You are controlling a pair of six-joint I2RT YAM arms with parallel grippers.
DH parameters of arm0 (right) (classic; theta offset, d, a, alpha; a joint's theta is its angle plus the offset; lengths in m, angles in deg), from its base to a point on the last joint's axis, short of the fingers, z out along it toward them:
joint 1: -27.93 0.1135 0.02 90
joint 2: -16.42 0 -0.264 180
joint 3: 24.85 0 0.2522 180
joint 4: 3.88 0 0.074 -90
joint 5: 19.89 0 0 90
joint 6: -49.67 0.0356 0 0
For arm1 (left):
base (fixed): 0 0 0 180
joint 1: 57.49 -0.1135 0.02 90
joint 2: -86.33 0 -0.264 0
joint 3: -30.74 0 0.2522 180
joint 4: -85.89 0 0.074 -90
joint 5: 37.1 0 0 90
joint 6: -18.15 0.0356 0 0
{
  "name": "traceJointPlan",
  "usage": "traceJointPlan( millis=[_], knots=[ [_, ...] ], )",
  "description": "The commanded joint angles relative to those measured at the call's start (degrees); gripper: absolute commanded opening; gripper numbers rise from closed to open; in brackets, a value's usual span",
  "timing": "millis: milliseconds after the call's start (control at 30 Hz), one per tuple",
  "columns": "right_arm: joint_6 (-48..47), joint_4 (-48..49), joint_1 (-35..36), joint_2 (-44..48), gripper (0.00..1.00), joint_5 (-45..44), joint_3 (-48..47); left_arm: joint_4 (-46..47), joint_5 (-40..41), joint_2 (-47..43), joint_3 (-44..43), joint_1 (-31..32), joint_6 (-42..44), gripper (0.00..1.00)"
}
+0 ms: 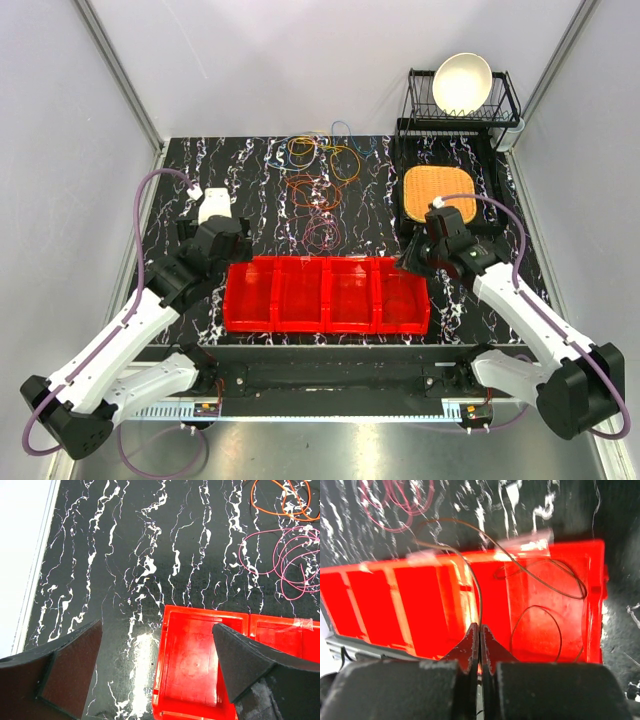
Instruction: Untangle the cables
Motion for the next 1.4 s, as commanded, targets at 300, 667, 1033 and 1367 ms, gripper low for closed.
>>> traceJointPlan(
  millis=[300, 667, 1033, 1367],
  knots=[
    [3.84, -1.58, -0.17, 11.08, 0.0, 5.32, 12.16, 1.32, -0.88, 1.84, -1.4, 0.27, 1.46, 0.96],
    [6.92, -1.33, -0.17, 2.49, 0.0, -0.04, 15.16, 1.32, -0.71, 2.19, -1.4, 0.18, 1.46, 0.96],
    [4.37, 5.18, -0.17, -10.96, 0.0, -3.91, 8.48, 1.32, -1.23, 2.9, -1.4, 0.18, 1.64, 0.96],
    [2.97, 2.2, -0.17, -6.59, 0.37, 1.53, 7.33, 1.32, -1.58, 2.9, -1.49, 0.18, 1.81, 0.96]
  ],
)
